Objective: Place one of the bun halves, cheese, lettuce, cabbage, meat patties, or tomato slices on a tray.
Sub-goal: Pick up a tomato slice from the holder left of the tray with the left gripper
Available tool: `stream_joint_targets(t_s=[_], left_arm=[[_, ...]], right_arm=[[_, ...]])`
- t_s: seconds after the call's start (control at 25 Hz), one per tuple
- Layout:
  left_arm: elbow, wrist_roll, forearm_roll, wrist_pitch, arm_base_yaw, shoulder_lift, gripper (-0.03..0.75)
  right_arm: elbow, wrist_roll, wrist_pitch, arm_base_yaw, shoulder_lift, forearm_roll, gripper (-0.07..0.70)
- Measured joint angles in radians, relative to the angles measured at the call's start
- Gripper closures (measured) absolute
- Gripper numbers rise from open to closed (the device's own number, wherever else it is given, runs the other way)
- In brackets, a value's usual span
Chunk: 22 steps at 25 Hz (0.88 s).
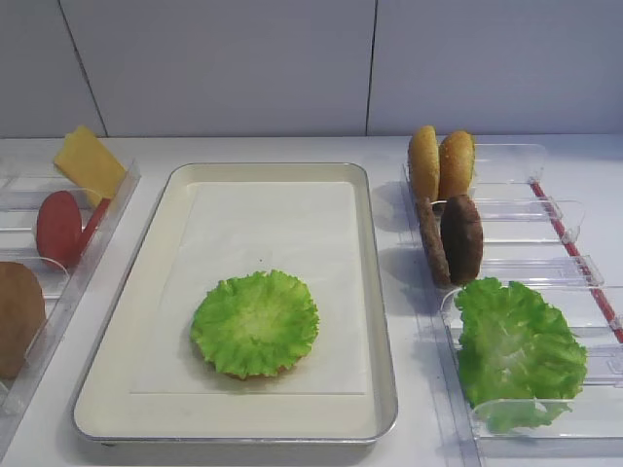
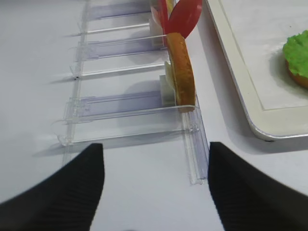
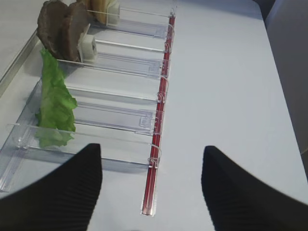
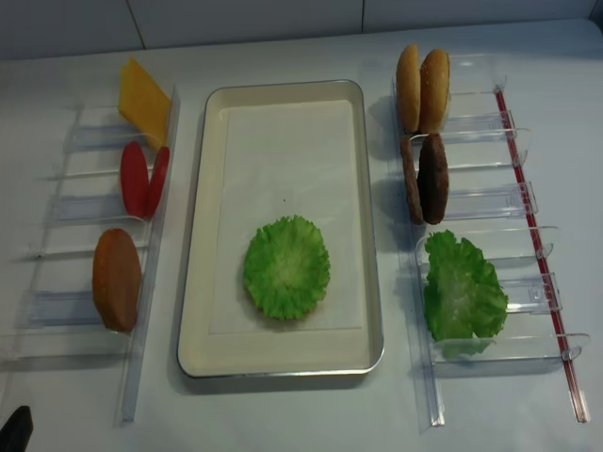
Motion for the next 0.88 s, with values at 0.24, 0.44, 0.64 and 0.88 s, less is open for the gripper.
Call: stream_joint_targets(t_s=[0.24, 0.44, 0.64, 0.88], left_arm=[[0.0, 0.0, 0.0, 0.0, 0.0, 0.0, 0.293], [0.0, 0.0, 0.0, 0.0, 0.0, 0.0, 0.293], [0.0, 0.0, 0.0, 0.0, 0.0, 0.0, 0.293], [0.0, 0.0, 0.0, 0.0, 0.0, 0.0, 0.293]], right_arm=[[0.0, 0.0, 0.0, 0.0, 0.0, 0.0, 0.158], [0.0, 0.0, 0.0, 0.0, 0.0, -0.002, 0.158], [0.0, 0.0, 0.0, 0.0, 0.0, -0.002, 0.158], [0.0, 0.0, 0.0, 0.0, 0.0, -0.002, 0.158]])
